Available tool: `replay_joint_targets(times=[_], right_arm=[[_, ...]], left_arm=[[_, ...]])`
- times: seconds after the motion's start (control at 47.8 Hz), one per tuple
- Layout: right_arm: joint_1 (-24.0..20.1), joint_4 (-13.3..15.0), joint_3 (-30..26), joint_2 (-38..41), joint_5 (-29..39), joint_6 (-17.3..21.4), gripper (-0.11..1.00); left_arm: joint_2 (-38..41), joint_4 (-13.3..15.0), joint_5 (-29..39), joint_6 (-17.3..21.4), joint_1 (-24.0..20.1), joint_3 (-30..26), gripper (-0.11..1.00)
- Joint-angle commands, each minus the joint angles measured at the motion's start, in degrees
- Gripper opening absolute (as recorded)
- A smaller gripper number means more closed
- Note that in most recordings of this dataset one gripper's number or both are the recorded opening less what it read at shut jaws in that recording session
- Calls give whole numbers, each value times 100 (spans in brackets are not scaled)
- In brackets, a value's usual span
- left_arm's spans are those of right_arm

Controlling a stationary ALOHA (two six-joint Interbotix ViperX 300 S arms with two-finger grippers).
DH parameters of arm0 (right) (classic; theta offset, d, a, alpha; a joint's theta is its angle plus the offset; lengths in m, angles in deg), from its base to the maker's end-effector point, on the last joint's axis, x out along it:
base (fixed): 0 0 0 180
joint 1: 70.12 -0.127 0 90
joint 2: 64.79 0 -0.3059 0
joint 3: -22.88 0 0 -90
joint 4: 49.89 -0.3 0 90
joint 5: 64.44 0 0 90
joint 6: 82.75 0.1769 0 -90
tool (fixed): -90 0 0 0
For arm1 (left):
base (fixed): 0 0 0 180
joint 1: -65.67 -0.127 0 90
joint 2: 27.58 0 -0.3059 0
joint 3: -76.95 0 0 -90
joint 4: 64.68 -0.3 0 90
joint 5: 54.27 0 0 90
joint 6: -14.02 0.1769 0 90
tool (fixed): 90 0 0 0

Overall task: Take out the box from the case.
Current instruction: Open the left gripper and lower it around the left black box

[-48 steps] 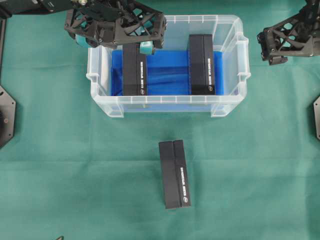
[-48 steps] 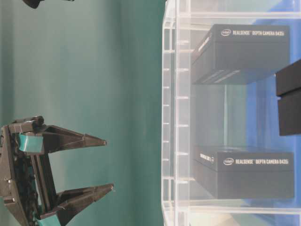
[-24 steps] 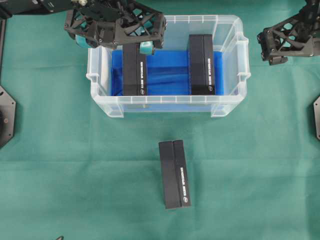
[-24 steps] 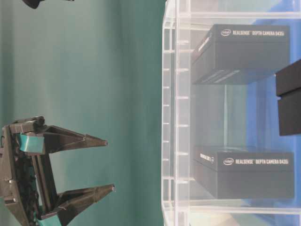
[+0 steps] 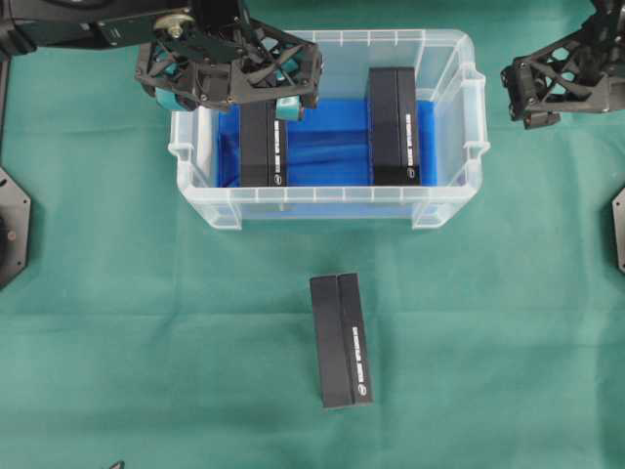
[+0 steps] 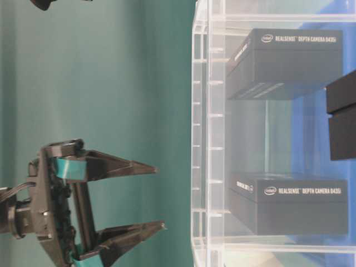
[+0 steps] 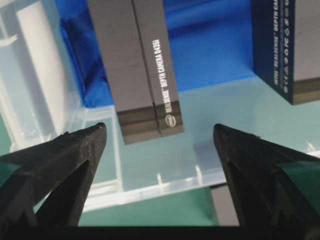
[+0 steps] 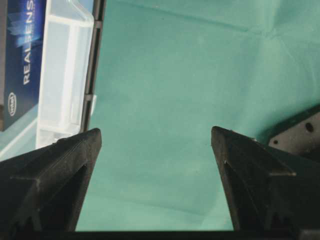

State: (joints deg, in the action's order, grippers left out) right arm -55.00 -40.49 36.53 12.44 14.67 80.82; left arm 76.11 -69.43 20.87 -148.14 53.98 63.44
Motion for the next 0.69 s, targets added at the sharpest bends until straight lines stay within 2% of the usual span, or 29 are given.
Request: replay_joint_targets(times=[0.0, 0.23, 0.67], right_arm=[[0, 18, -44, -79, -44, -35, 87], [0, 18, -9, -88, -53, -132, 87], [0, 18, 26, -79, -176, -123, 87]], left_arm=[[-79, -18, -141, -53, -18, 44, 91], [-79, -18, -387, -211, -44, 404, 91], [149, -18, -958, -211, -97, 826, 91]])
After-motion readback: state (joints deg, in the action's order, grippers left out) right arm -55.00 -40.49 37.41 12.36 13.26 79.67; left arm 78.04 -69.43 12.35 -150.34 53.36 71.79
